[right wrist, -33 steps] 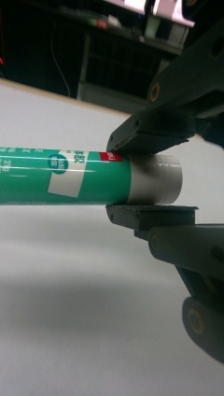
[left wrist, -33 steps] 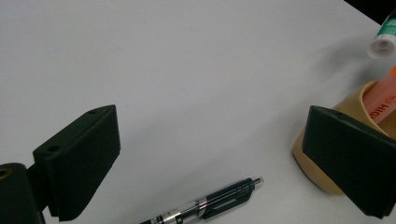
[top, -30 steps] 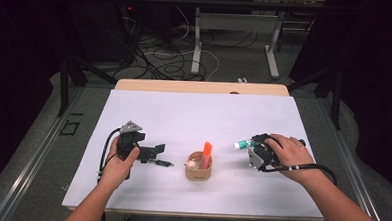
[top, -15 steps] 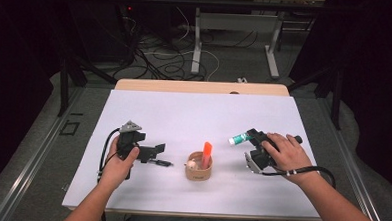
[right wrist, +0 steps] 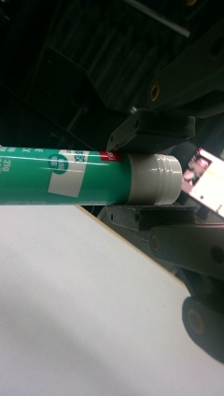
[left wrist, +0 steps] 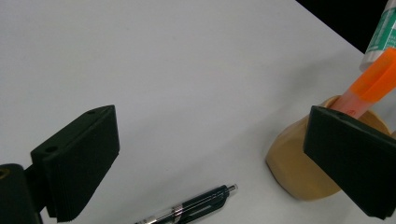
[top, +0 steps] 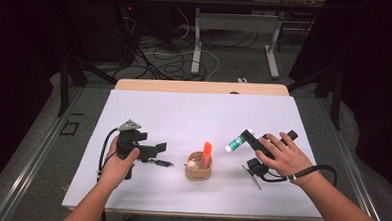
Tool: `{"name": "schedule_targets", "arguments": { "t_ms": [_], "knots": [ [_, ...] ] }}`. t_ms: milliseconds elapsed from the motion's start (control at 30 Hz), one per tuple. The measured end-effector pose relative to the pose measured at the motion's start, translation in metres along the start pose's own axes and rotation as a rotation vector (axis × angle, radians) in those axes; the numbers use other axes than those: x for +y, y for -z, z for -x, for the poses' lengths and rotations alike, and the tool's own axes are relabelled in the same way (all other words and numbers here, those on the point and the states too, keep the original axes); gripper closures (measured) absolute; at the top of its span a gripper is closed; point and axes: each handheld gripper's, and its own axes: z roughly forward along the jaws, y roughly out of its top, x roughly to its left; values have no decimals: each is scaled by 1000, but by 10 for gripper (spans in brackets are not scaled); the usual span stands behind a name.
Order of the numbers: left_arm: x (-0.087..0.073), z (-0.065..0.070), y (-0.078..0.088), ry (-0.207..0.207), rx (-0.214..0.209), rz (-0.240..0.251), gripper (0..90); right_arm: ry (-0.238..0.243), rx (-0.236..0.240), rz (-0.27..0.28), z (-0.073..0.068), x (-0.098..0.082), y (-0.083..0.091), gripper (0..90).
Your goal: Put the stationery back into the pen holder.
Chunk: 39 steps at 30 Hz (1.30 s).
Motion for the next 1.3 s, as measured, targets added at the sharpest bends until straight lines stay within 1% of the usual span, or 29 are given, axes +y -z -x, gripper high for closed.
{"name": "schedule_targets", "arguments": {
  "t_ms": [33, 100, 133, 200, 233, 267, 367, 400, 467, 500, 533, 567, 667, 700, 733, 767, 800, 833, 900, 933, 967, 1000, 1033, 1067, 1100, 1167, 1200, 1267, 1300],
  "knots": [
    [1, 1, 1, 3, -5, 3, 32, 5, 1, 2, 0, 1, 2, 652],
    [2, 2, 2, -3, -8, 4, 27, 23, -15, 9, 1, 4, 5, 652],
    [3, 3, 3, 6, -6, 8, 26, 31, -23, 17, 2, 5, 6, 652],
    [4, 5, 4, 12, -16, 5, 26, 41, -31, 34, 4, 7, 8, 652],
    [4, 6, 5, 11, -19, 5, 26, 50, -41, 31, 6, 8, 10, 652],
    [5, 8, 5, 4, -23, 4, 26, 47, -47, 30, 6, 8, 12, 652],
    [7, 14, 8, -9, -47, 4, 27, 55, -51, 50, 9, 10, 16, 652],
    [9, 16, 9, -14, -55, 5, 36, 59, -66, 54, 9, 11, 17, 652],
    [13, 20, 12, -12, -87, 6, 67, 64, -69, 73, 10, 12, 20, 651],
    [15, 23, 13, -15, -102, 10, 77, 80, -62, 67, 12, 13, 22, 652],
    [17, 26, 15, -21, -113, 9, 81, 83, -57, 62, 12, 13, 24, 652],
    [19, 30, 16, -27, -122, 7, 91, 86, -58, 68, 13, 14, 24, 651],
    [24, 41, 20, -47, -152, 4, 159, 77, -76, 88, 13, 14, 27, 651],
    [26, 45, 21, -50, -163, 2, 162, 77, -80, 94, 13, 14, 28, 651],
    [28, 49, 22, -57, -182, -7, 162, 96, -87, 103, 15, 15, 29, 651],
    [29, 53, 22, -67, -189, -7, 169, 101, -86, 104, 16, 16, 30, 651],
    [30, 57, 23, -68, -198, -10, 178, 97, -87, 107, 16, 17, 32, 651],
    [31, 61, 23, -72, -207, -20, 192, 100, -102, 126, 17, 19, 32, 651],
    [32, 69, 22, -84, -221, -34, 219, 108, -124, 143, 19, 22, 33, 651],
    [32, 73, 21, -90, -227, -47, 223, 119, -126, 153, 21, 25, 34, 651],
    [32, 77, 20, -93, -235, -59, 231, 124, -124, 144, 22, 27, 35, 651],
    [31, 82, 18, -99, -241, -57, 245, 123, -122, 145, 22, 29, 36, 651],
    [32, 86, 17, -117, -252, -72, 265, 144, -131, 156, 24, 30, 36, 651],
    [32, 90, 16, -125, -265, -79, 287, 131, -133, 160, 24, 32, 36, 651],
    [32, 94, 14, -133, -272, -84, 291, 154, -139, 168, 26, 33, 37, 651],
    [33, 100, 12, -148, -289, -95, 300, 142, -143, 174, 27, 35, 37, 651],
    [34, 103, 10, -151, -296, -102, 306, 157, -154, 186, 29, 37, 37, 651],
    [36, 108, 7, -163, -307, -122, 309, 157, -152, 182, 30, 38, 38, 651],
    [37, 110, 5, -170, -311, -137, 314, 171, -160, 191, 32, 40, 38, 651]
  ]
}}
